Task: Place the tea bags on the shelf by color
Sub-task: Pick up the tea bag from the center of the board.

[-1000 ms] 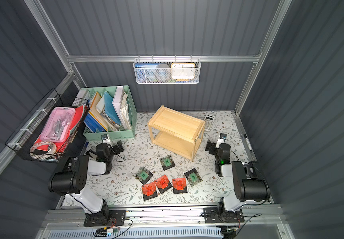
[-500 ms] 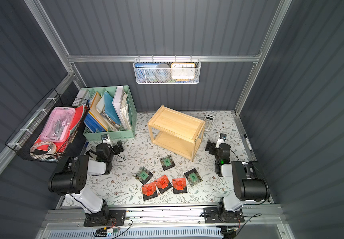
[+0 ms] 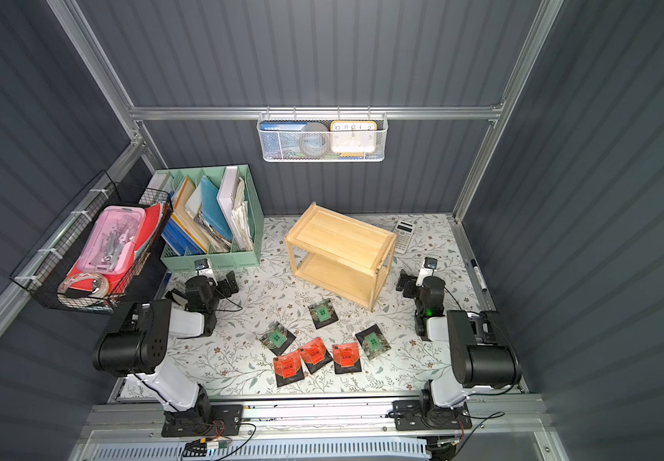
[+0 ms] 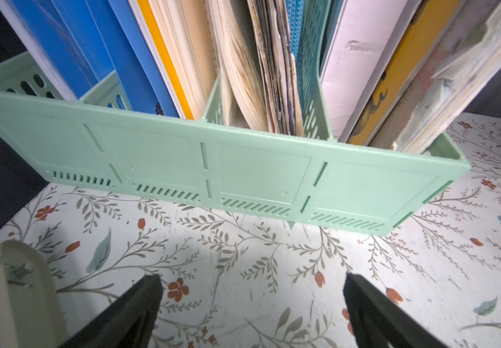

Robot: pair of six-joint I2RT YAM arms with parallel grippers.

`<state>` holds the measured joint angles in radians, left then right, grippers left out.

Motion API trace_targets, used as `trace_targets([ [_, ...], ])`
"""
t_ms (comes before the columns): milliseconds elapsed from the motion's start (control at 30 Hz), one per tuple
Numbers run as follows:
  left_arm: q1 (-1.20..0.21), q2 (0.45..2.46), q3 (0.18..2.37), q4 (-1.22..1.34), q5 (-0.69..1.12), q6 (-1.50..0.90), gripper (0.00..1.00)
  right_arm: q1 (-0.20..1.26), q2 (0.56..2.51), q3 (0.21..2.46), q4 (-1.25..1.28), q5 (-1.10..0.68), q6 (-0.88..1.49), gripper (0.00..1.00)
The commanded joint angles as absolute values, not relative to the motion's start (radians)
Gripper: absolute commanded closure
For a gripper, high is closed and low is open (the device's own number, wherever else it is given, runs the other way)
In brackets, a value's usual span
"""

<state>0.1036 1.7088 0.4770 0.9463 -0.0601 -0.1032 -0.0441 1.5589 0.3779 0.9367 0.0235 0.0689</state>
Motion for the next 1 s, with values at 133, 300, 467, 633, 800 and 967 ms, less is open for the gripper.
trace_targets([
  [133, 0.103, 1.690, 0.513, 0.889, -0.078, -0.112, 0.00, -0.040, 1.541, 0.382, 0.930, -0.030, 0.041, 0.01],
  [300, 0.103, 1.613, 0.643, 0.604, -0.062, -0.102, 0.00, -0.041, 1.399, 0.396, 0.763, 0.123, 0.113, 0.01],
  [467, 0.103, 1.485, 0.692, 0.420, -0.062, -0.250, 0.00, -0.041, 1.223, 0.494, 0.333, 0.153, 0.218, 0.01],
  [633, 0.103, 1.402, 0.803, 0.120, -0.056, -0.429, 0.00, -0.041, 1.049, 0.569, 0.004, 0.069, 0.262, 0.01],
  [800, 0.101, 1.350, 0.878, -0.131, -0.003, -0.547, 0.00, -0.041, 0.882, 0.619, -0.236, 0.004, 0.341, 0.01],
  [967, 0.101, 1.297, 0.885, -0.283, 0.125, -0.613, 0.00, -0.039, 0.796, 0.686, -0.489, -0.128, 0.463, 0.01],
])
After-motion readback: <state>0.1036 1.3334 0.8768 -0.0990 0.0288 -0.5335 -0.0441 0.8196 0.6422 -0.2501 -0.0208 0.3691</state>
